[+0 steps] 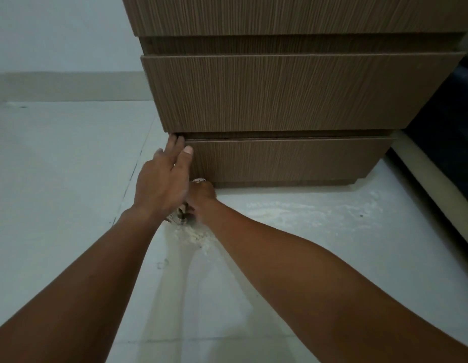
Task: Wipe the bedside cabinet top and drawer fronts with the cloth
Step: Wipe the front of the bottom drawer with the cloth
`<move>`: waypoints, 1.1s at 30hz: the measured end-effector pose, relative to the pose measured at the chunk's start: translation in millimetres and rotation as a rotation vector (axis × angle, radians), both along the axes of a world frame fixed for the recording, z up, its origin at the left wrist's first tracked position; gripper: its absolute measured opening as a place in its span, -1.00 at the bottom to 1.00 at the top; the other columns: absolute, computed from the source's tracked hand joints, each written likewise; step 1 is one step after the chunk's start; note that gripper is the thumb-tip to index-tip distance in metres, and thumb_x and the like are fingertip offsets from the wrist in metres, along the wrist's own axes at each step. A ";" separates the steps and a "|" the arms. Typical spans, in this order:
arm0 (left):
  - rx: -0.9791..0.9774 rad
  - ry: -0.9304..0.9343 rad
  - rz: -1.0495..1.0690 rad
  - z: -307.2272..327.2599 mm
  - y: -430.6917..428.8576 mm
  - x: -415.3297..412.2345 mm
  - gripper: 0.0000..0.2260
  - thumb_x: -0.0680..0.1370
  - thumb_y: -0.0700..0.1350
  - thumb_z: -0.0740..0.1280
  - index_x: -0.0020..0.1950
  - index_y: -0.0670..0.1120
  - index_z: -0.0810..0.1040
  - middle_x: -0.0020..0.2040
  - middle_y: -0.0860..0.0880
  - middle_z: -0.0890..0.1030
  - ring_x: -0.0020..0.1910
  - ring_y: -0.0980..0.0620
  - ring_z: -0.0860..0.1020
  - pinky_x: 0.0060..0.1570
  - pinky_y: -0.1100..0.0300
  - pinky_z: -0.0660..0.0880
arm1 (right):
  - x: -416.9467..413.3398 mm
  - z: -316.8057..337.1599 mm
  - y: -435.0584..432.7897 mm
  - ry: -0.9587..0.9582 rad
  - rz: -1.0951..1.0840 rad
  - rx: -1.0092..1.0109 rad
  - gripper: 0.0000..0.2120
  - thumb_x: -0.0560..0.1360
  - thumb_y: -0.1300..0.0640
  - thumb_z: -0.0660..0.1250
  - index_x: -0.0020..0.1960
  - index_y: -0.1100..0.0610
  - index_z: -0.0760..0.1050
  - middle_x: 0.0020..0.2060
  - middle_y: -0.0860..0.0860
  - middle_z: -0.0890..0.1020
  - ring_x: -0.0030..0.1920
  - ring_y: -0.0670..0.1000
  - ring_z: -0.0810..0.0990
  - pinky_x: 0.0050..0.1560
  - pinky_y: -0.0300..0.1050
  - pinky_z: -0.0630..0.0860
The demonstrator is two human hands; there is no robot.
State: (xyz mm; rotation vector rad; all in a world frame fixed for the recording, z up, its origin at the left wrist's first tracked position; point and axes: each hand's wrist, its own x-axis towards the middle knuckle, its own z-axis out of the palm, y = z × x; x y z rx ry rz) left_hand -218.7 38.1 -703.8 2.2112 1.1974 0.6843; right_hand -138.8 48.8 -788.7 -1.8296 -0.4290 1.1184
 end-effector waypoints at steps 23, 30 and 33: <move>0.354 0.334 -0.206 98.4 -109.2 95.1 -0.43 0.62 0.25 0.01 0.57 0.00 0.21 0.61 -0.06 0.09 0.59 -0.12 -0.03 0.52 -0.20 -0.02 | 184.6 156.2 -269.3 -1.207 0.337 -0.394 -0.71 0.39 -0.21 0.38 -0.21 0.02 0.52 -0.36 -0.05 0.61 -0.35 -0.08 0.59 -0.35 -0.20 0.52; 0.563 0.265 -0.254 172.5 -129.2 125.3 -0.45 0.62 0.22 0.06 0.57 0.02 0.20 0.61 -0.06 0.09 0.59 -0.08 -0.05 0.53 -0.17 -0.01 | 239.3 216.4 -307.6 -0.860 0.150 -0.283 -0.61 0.47 0.16 0.43 0.22 0.01 0.36 0.10 0.09 0.58 0.01 0.07 0.59 -0.10 -0.02 0.60; 0.695 0.215 -0.245 215.2 -133.4 135.0 -0.46 0.63 0.18 0.09 0.58 0.03 0.18 0.62 -0.06 0.06 0.60 -0.07 -0.06 0.54 -0.14 -0.02 | 254.1 258.3 -313.7 -0.974 -0.071 -0.205 -0.74 0.48 0.11 0.46 0.13 0.09 0.54 0.02 0.10 0.66 -0.05 0.09 0.63 -0.20 -0.06 0.59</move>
